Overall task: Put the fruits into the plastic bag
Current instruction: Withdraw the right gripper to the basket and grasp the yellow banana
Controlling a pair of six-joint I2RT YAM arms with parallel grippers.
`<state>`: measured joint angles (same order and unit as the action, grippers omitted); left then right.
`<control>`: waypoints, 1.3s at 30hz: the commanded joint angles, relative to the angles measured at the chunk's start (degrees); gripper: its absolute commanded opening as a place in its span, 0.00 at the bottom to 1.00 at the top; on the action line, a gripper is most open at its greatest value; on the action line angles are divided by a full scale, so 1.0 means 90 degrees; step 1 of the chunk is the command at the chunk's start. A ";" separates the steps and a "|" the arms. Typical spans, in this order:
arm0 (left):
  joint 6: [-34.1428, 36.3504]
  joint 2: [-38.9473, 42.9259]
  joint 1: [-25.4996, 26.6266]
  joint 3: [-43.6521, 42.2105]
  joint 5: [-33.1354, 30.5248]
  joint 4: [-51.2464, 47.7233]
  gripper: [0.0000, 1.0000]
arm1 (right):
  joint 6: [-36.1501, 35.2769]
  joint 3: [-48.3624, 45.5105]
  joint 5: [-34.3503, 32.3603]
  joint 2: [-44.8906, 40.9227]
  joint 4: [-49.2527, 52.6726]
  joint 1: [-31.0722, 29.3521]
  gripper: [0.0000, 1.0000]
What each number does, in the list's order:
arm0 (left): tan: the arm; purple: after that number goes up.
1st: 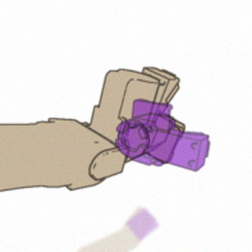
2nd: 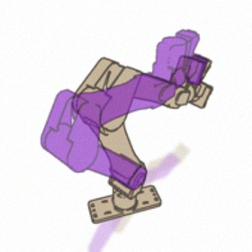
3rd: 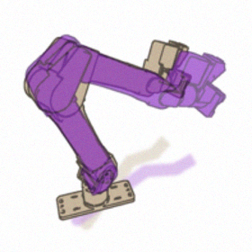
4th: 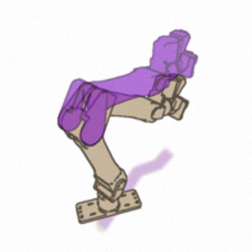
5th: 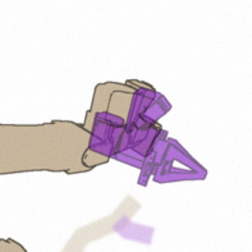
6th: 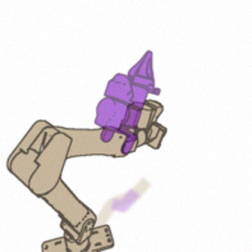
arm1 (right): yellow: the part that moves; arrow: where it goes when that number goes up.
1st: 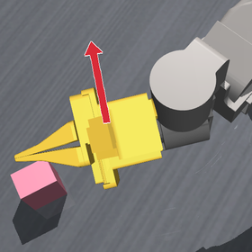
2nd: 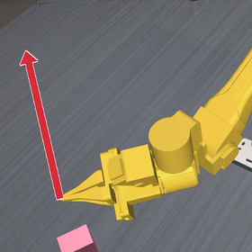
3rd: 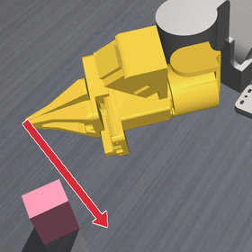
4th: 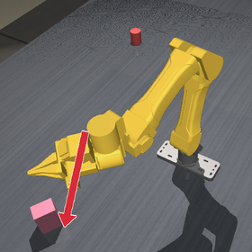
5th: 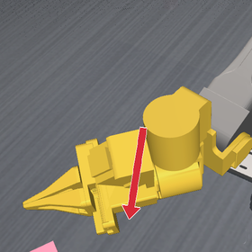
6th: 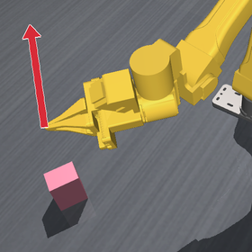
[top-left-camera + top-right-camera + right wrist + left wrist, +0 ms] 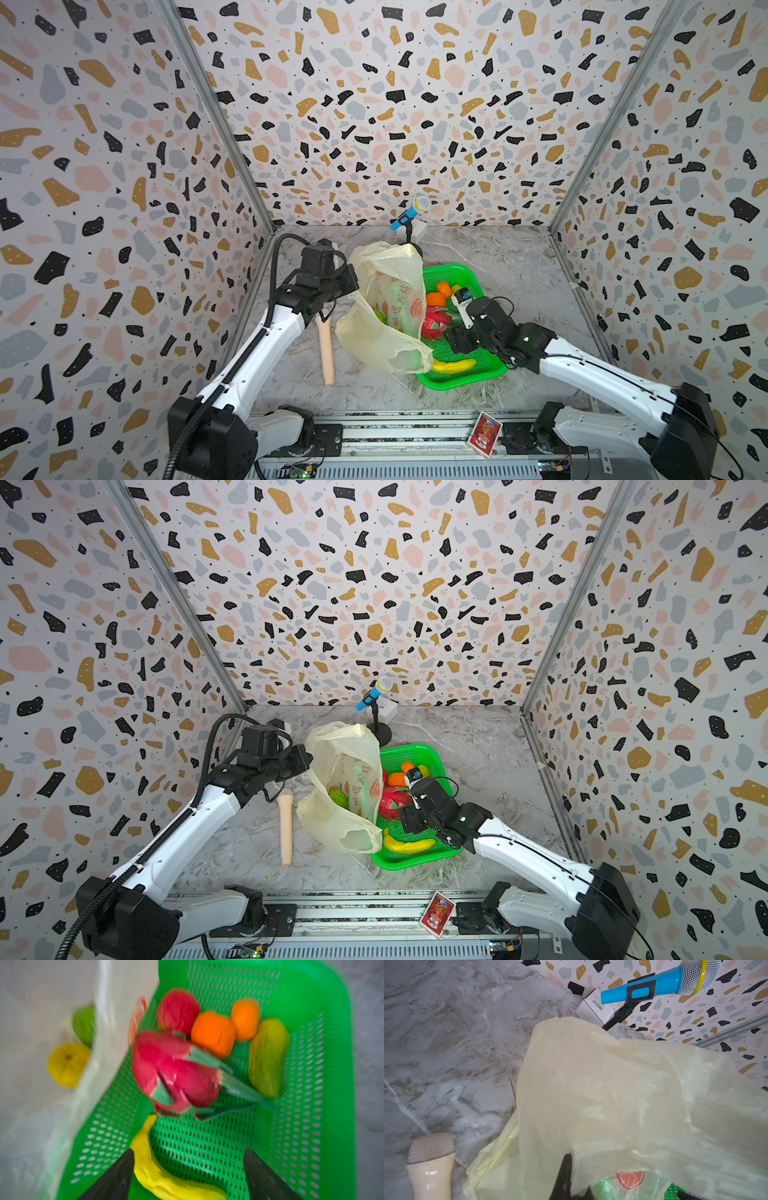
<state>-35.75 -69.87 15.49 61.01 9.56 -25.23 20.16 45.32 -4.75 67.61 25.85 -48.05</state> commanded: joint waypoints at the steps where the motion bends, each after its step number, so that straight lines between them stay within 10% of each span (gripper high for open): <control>1: -0.0089 -0.0025 -0.0029 0.0066 0.0057 0.0254 0.00 | -0.0158 0.0192 0.0573 0.0550 0.0968 -0.0139 0.82; 27: -0.0120 -0.0099 -0.0024 0.0076 0.0042 0.0233 0.00 | 0.0086 0.0700 0.0114 0.2460 0.1158 0.0036 0.83; 39: -0.0130 -0.0058 -0.0027 0.0037 0.0040 0.0237 0.00 | 0.0123 0.0453 0.0721 0.1750 0.0074 0.0652 0.60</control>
<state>-36.84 -70.78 15.49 61.01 9.98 -25.23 20.78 50.50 0.01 86.30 29.54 -41.91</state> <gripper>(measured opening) 0.047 0.614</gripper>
